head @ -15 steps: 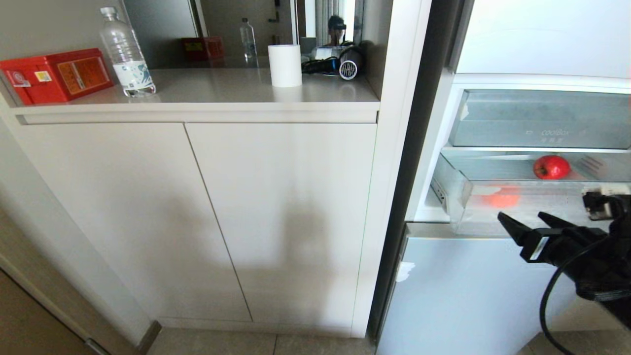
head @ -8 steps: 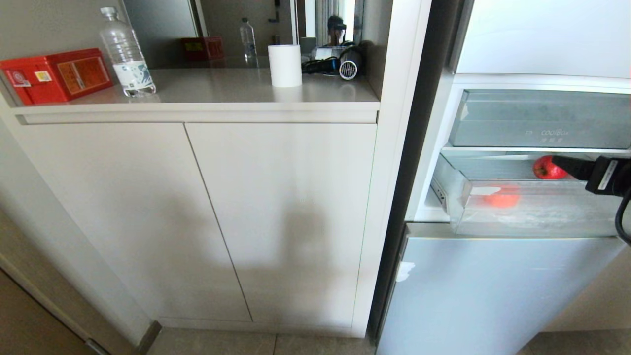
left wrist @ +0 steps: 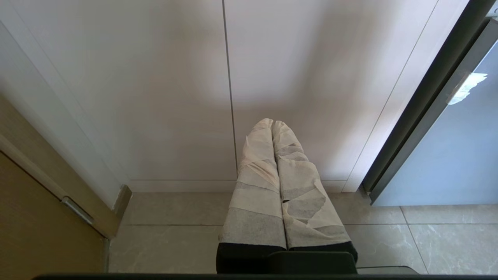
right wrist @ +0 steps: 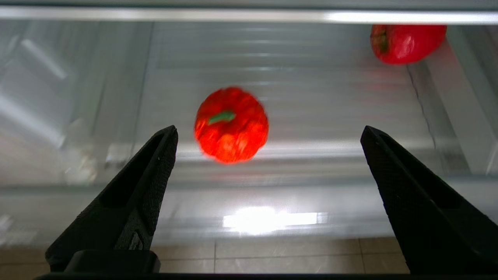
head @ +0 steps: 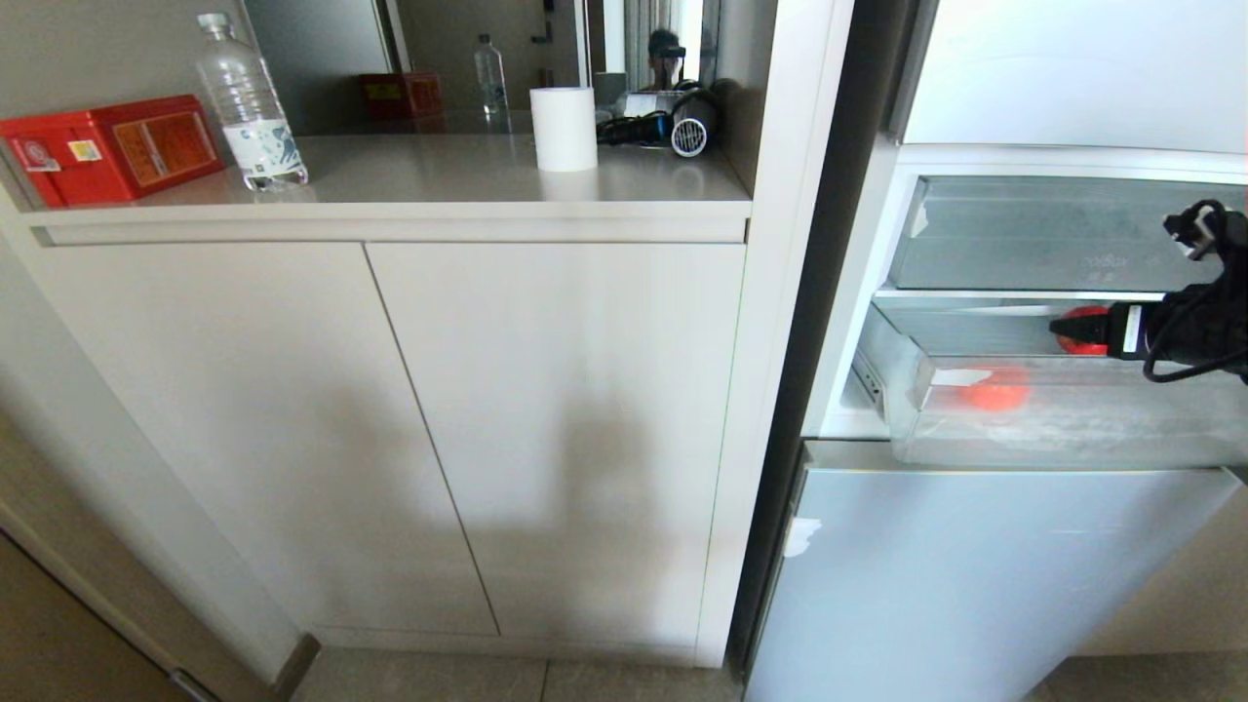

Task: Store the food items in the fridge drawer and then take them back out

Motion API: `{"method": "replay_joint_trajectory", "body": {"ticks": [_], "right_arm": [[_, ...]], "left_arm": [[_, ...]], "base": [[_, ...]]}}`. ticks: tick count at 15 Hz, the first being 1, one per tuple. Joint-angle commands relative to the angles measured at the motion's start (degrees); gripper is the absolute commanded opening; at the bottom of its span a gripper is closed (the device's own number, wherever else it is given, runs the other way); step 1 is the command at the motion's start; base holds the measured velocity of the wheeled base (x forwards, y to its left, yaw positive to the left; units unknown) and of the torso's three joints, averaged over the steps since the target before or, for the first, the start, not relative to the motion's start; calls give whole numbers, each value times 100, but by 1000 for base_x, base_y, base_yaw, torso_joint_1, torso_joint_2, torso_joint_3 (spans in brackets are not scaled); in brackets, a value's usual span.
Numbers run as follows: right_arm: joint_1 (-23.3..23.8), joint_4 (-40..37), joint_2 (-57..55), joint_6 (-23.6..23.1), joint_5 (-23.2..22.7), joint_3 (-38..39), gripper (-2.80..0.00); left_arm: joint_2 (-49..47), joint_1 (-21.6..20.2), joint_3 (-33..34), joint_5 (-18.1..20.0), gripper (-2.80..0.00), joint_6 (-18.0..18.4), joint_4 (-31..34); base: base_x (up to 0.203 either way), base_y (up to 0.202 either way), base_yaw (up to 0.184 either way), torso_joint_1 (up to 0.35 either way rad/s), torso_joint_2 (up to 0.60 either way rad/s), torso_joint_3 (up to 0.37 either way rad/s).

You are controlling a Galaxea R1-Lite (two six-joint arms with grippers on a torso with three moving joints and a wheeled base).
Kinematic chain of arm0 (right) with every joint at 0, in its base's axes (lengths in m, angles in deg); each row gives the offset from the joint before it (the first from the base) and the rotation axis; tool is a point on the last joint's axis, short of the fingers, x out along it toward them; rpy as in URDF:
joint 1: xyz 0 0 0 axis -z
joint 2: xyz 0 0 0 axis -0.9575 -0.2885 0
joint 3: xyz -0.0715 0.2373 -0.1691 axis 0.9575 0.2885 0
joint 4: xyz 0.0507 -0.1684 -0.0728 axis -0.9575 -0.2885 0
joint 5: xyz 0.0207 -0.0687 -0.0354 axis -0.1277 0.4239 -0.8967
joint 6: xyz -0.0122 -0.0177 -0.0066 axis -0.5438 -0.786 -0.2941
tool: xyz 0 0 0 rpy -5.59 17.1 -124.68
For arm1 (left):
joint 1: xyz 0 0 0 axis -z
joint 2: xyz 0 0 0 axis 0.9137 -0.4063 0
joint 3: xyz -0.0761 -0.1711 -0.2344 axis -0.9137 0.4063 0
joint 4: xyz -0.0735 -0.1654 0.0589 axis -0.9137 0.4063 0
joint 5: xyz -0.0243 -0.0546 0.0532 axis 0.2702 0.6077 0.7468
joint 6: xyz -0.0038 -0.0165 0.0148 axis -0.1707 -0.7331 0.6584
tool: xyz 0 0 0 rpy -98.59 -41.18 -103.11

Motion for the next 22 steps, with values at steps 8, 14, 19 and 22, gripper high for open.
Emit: {"method": "replay_joint_trajectory", "body": {"ticks": [8,14,19,22], "right_arm": [[177,-2495,-954,-274,21,-2098,0],[359,-3974,-814,-459,31,-2470,0],[510,-4546,-656,-574,37,-2558,0],[605,-4999,-522,-618,37,-2537,0]], "left_arm": [[-9,-2,1,-2,-280,2,10],[-9,-2,1,-2,-280,2,8],[-9,-2,1,-2,-280,-6,1],[-9,-2,1,-2,-280,-6,1]], "base": [[0,0,0,0,0,0],[0,0,0,0,0,0],[0,0,0,0,0,0],[0,0,0,0,0,0]]}}
